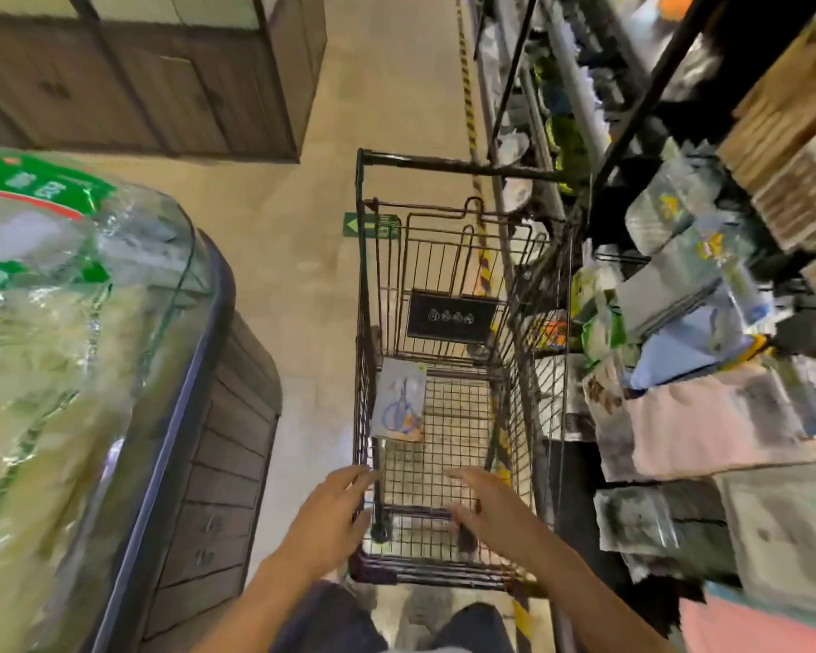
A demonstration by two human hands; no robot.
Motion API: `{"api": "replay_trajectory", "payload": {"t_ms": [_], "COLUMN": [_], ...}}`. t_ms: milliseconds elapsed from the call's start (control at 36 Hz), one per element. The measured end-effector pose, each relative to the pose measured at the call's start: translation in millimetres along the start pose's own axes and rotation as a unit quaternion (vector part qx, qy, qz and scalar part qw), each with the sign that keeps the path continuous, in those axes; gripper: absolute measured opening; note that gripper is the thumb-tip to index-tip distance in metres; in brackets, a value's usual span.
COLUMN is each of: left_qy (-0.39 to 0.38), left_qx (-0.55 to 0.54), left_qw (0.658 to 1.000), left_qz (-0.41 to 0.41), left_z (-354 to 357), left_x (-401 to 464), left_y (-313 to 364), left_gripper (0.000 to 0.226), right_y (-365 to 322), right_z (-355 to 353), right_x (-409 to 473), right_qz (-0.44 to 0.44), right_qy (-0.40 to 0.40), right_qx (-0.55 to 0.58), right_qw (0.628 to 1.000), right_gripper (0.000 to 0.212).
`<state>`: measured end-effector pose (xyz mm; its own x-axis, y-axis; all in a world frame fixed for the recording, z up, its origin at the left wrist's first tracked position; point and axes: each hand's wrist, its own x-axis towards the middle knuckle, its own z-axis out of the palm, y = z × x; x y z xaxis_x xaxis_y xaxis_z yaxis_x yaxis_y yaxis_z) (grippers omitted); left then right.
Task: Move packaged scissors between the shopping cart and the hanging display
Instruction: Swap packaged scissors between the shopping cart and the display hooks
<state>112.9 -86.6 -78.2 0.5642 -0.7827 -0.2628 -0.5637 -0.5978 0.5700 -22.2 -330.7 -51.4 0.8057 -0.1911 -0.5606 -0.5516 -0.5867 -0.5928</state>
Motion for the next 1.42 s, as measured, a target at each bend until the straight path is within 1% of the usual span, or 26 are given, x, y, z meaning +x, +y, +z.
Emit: {"api": "replay_trajectory", "payload": {"t_ms": [83, 222, 333, 389, 500, 556, 639, 667, 722, 750, 833, 889, 944, 1000, 1028, 1083, 1139, 1194, 1250, 1306, 1361, 1417], "left_qy": [-0.006, -0.026, -0.047, -0.062, -0.119, -0.116, -0.098, -0.092, -0.07, -0.069, -0.095, -0.086, -0.076, -0.06, -0.058, -0.053, -0.045, -0.038, -0.035, -0.036, -0.03, -0.024], "left_qx": [-0.006, -0.024, -0.036, -0.032, -0.02, -0.016, -0.021, -0.022, -0.05, -0.043, -0.018, -0.019, -0.009, 0.004, 0.011, 0.015, 0.022, 0.028, 0.03, 0.025, 0.023, 0.02], "left_qw": [1.0, 0.999, 0.998, 0.998, 0.993, 0.993, 0.992, 0.991, 0.988, 0.987, 0.984, 0.984, 0.983, 0.984, 0.984, 0.982, 0.984, 0.985, 0.983, 0.98, 0.979, 0.978], "left_qz": [0.022, 0.003, -0.007, -0.004, -0.012, -0.03, -0.071, -0.094, -0.131, -0.139, -0.151, -0.153, -0.165, -0.166, -0.17, -0.181, -0.17, -0.167, -0.179, -0.196, -0.198, -0.207], "left_z": [1, -7, -3, 0, 19, 33, 50, 58, 79, 90, 117, 132, 145, 158, 163, 171, 177, 182, 187, 191, 192, 191], "left_x": [27, 63, 96, 114, 150, 168, 190, 197, 213, 220, 238, 249, 258, 267, 272, 282, 289, 292, 296, 299, 300, 302], "left_y": [-13, -22, -25, -23, -28, -35, -42, -45, -56, -62, -75, -81, -87, -95, -98, -105, -111, -117, -123, -128, -129, -128], "left_gripper": [0.059, 0.056, 0.06, 0.059, 0.059, 0.056, 0.065, 0.064, 0.055, 0.057, 0.069, 0.071, 0.076, 0.072, 0.069, 0.07, 0.07, 0.065, 0.061, 0.063, 0.063, 0.058], "right_y": [1, 2, 6, 9, 27, 44, 69, 79, 99, 111, 139, 158, 174, 181, 182, 184, 181, 175, 173, 169, 164, 157], "right_z": [-2, 1, -2, -4, -5, -3, -4, -4, -3, 0, 12, 24, 36, 45, 50, 60, 68, 78, 91, 106, 119, 125], "right_x": [18, 41, 62, 76, 109, 129, 159, 169, 191, 203, 232, 252, 270, 288, 299, 321, 342, 360, 378, 395, 412, 425], "right_qz": [0.035, 0.084, 0.113, 0.125, 0.156, 0.159, 0.157, 0.162, 0.167, 0.168, 0.176, 0.177, 0.164, 0.157, 0.147, 0.144, 0.14, 0.131, 0.119, 0.129, 0.147, 0.191], "right_qy": [-0.005, 0.008, -0.012, -0.006, -0.012, -0.016, -0.022, -0.034, -0.044, -0.049, -0.051, -0.039, -0.038, -0.042, -0.038, -0.038, -0.018, 0.002, 0.037, 0.079, 0.126, 0.136], "right_qx": [0.011, 0.017, 0.024, 0.03, 0.041, 0.048, 0.056, 0.065, 0.084, 0.088, 0.079, 0.093, 0.083, 0.091, 0.085, 0.076, 0.085, 0.118, 0.148, 0.139, 0.132, 0.119], "right_qw": [0.999, 0.996, 0.993, 0.992, 0.987, 0.986, 0.986, 0.984, 0.981, 0.981, 0.98, 0.979, 0.982, 0.982, 0.985, 0.986, 0.986, 0.984, 0.981, 0.979, 0.972, 0.965], "right_gripper": [0.053, 0.053, 0.054, 0.053, 0.054, 0.054, 0.052, 0.051, 0.051, 0.051, 0.052, 0.052, 0.053, 0.052, 0.054, 0.059, 0.052, 0.039, 0.041, 0.045, 0.063, 0.084]}}
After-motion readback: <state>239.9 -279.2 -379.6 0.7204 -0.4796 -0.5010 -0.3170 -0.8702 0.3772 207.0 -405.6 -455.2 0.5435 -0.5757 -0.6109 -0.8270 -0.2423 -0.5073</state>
